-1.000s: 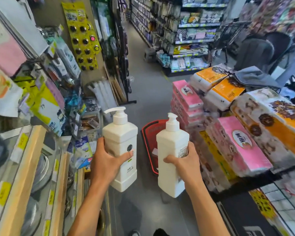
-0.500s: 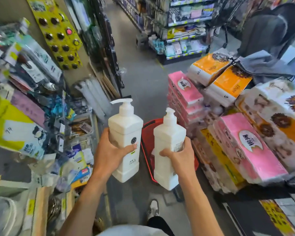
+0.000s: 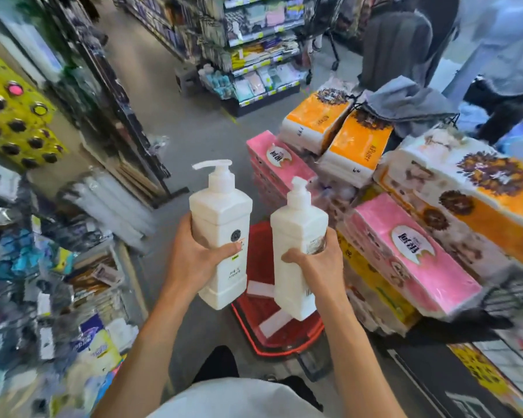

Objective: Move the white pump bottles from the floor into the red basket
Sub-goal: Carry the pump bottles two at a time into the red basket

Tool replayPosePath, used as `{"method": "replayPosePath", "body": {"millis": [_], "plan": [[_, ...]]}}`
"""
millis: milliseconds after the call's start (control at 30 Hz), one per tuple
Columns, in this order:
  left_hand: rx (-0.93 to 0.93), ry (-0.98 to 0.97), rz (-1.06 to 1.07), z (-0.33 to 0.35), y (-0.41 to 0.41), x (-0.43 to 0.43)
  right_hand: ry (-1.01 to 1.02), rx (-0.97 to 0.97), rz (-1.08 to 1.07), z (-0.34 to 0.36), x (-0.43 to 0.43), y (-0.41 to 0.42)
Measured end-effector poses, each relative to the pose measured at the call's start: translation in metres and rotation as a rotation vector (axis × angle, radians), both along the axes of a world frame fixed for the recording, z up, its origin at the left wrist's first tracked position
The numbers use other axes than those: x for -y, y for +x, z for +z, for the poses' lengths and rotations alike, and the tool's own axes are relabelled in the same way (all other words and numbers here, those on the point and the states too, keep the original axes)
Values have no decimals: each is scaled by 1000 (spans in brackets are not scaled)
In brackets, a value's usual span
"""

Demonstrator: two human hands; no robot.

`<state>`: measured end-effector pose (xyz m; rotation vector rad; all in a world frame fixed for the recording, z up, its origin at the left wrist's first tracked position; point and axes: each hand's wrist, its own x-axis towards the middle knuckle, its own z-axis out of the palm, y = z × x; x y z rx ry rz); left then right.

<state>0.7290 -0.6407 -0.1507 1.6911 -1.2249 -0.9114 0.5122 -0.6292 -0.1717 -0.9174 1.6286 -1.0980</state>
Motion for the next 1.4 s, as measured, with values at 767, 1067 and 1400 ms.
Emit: {"method": "replayPosePath", "body": {"millis": [767, 1067, 1400], "plan": [[50, 338, -588, -120, -29, 210, 292, 42, -724, -83, 39, 20], [291, 511, -688, -296, -45, 219, 506, 99, -826, -266, 31, 7], [868, 527, -1124, -481, -43, 256, 655, -11, -488, -472, 66, 26]]}}
